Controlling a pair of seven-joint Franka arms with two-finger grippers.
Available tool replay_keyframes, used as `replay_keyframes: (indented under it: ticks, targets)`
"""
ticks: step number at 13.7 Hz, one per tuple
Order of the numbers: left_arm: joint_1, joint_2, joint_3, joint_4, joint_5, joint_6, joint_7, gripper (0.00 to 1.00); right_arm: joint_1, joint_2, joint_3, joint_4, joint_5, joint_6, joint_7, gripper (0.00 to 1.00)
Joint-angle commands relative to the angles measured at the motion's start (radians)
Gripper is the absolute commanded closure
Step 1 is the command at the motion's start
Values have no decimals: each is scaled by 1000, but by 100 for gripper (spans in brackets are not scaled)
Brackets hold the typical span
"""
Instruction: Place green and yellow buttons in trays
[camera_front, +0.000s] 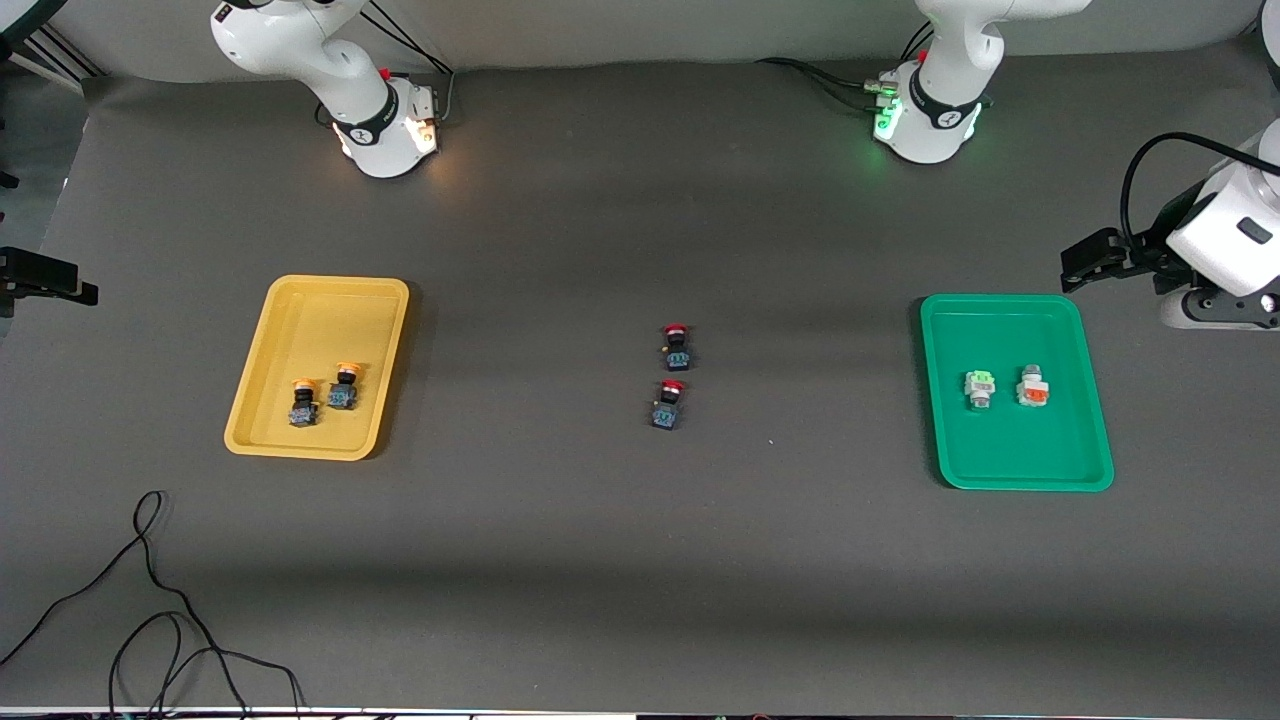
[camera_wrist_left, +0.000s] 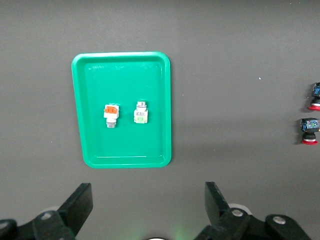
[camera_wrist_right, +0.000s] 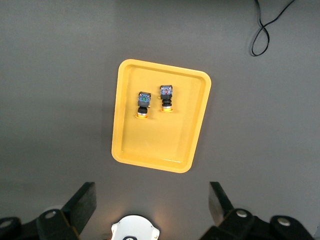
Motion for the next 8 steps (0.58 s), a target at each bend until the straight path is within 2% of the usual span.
replay_keyframes:
  ticks: [1, 6, 7, 8]
  targets:
    - [-12, -2, 5, 12, 12, 1, 2, 0, 5, 0, -2, 8, -16, -23, 7, 0]
    - [-12, -1, 7, 12, 12, 1, 2, 0, 1, -9, 23, 4, -31, -29, 8, 0]
    - [-12, -1, 5, 12, 12, 3, 2, 0, -16, -14, 61, 7, -41, -29, 16, 0]
    - [-14, -1, 5, 12, 12, 3, 0, 0, -48, -23, 108, 16, -86, -29, 16, 0]
